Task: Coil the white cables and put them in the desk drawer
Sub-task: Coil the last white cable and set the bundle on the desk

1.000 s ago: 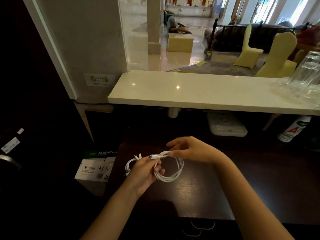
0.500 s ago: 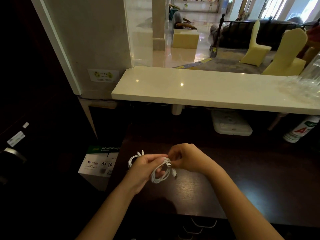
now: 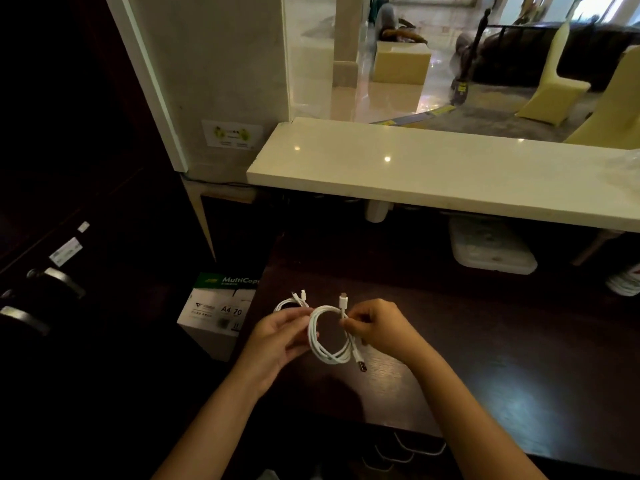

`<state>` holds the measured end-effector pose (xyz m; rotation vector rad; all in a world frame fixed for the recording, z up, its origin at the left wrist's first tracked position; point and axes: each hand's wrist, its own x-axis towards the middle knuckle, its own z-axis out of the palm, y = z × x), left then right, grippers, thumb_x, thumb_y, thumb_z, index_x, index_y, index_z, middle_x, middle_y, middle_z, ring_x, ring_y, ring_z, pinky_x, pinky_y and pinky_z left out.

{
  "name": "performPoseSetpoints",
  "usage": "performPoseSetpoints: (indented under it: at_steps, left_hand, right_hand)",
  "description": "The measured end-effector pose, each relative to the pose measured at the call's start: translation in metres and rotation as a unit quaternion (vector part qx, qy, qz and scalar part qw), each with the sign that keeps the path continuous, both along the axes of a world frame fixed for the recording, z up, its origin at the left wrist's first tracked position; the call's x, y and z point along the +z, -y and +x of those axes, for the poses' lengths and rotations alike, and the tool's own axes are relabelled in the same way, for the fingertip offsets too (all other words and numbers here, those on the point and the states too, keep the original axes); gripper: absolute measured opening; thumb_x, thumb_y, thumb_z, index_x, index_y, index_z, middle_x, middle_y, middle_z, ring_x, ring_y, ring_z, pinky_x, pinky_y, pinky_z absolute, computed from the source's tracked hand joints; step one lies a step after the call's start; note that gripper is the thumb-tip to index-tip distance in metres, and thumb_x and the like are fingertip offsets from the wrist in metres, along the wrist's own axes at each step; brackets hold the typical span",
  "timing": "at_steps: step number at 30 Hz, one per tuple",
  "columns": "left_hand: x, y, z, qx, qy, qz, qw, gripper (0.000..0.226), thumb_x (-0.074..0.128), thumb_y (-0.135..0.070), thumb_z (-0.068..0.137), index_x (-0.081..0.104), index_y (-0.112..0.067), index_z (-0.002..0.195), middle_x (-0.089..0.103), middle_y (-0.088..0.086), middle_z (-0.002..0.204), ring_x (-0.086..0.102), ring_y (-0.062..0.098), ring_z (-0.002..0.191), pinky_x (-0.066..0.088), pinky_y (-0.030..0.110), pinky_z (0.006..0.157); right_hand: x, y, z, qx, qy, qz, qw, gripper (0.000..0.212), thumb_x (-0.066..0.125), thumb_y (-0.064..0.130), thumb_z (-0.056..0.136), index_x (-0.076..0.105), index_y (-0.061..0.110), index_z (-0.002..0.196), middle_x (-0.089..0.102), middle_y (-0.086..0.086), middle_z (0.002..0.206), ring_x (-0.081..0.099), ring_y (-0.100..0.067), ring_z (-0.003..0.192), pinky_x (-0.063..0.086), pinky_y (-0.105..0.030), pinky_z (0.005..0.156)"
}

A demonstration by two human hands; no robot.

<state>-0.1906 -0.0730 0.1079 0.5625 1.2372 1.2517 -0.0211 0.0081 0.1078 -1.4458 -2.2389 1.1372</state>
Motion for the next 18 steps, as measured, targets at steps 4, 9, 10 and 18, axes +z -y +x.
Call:
performPoseSetpoints:
  at_steps: [4, 9, 10, 18]
  left_hand:
    - [-0.009, 0.008, 0.003, -0.005, -0.023, 0.001, 1.0, 0.024, 0.056, -0.004, 0.086, 0.061, -0.011, 0.109, 0.071, 0.009, 0.091, 0.07, 0.015, 0.084, 0.058, 0.029, 0.076]
    - [-0.022, 0.01, 0.004, 0.06, -0.037, -0.003, 0.998, 0.024, 0.049, 0.0, 0.089, 0.058, -0.008, 0.111, 0.064, 0.011, 0.085, 0.064, 0.018, 0.085, 0.057, 0.026, 0.073]
    - [-0.026, 0.009, 0.001, 0.08, -0.03, -0.012, 0.996, 0.027, 0.049, 0.001, 0.089, 0.055, -0.008, 0.114, 0.064, 0.013, 0.086, 0.063, 0.02, 0.086, 0.057, 0.025, 0.072]
    - [-0.053, -0.006, -0.013, 0.149, -0.05, -0.072, 0.985, 0.023, 0.049, 0.004, 0.087, 0.063, -0.004, 0.104, 0.067, 0.011, 0.089, 0.064, 0.021, 0.085, 0.055, 0.017, 0.058]
  right_hand:
    - [-0.007, 0.001, -0.008, -0.029, -0.007, -0.04, 0.999, 0.025, 0.058, 0.027, 0.089, 0.067, 0.006, 0.078, 0.064, -0.007, 0.059, 0.054, -0.007, 0.045, 0.044, -0.021, 0.049]
    - [-0.024, 0.006, -0.028, -0.088, -0.134, -0.103, 0.982, 0.006, 0.057, 0.011, 0.089, 0.061, 0.013, 0.086, 0.057, 0.006, 0.051, 0.051, -0.003, 0.034, 0.041, -0.017, 0.038]
    - [-0.027, 0.006, -0.032, -0.096, -0.157, -0.123, 0.975, 0.008, 0.055, 0.008, 0.09, 0.061, 0.011, 0.086, 0.057, 0.003, 0.051, 0.051, -0.004, 0.034, 0.041, -0.018, 0.038]
    - [-0.052, 0.0, -0.066, -0.235, -0.231, -0.261, 0.907, 0.023, 0.053, 0.006, 0.091, 0.06, 0.007, 0.069, 0.049, -0.003, 0.047, 0.042, -0.003, 0.027, 0.032, -0.014, 0.031]
